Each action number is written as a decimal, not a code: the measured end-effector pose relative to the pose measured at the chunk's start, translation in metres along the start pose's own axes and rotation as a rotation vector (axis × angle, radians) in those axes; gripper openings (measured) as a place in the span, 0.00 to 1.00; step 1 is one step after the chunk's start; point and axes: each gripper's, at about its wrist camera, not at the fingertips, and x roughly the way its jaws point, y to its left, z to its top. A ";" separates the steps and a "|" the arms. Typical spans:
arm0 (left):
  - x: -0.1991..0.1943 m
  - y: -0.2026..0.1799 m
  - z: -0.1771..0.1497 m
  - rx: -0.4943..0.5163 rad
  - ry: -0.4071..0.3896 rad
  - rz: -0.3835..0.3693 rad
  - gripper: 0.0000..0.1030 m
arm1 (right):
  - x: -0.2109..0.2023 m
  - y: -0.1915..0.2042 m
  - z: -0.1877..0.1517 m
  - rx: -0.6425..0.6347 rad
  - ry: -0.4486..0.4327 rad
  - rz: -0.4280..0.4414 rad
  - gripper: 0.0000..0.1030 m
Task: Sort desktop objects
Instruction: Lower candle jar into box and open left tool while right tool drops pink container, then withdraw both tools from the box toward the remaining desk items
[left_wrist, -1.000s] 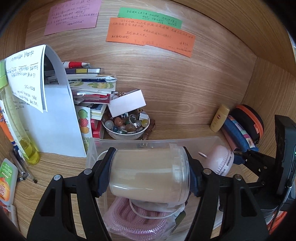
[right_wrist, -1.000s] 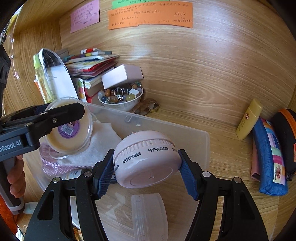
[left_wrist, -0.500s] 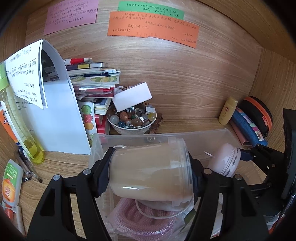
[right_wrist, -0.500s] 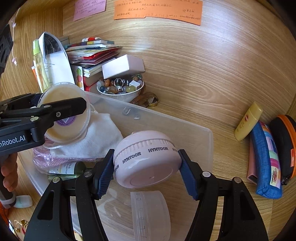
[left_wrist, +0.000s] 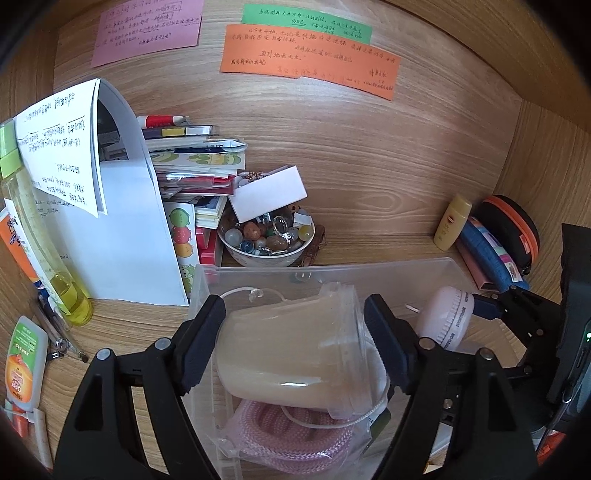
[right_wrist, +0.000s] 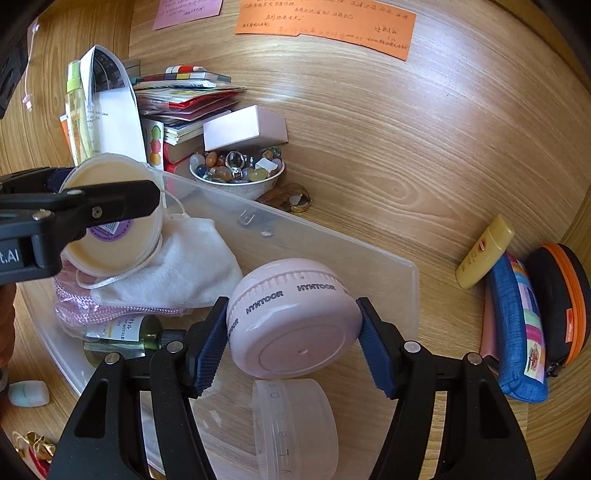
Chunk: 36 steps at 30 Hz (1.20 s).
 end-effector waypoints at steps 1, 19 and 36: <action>-0.001 0.000 0.000 0.001 -0.002 -0.002 0.76 | 0.000 0.001 0.000 -0.005 0.000 -0.006 0.61; -0.020 0.001 0.005 0.000 -0.079 -0.025 0.88 | -0.007 0.004 -0.002 -0.021 -0.028 -0.044 0.76; -0.047 -0.008 0.008 0.059 -0.138 0.008 0.95 | -0.041 -0.009 0.007 0.059 -0.135 0.042 0.81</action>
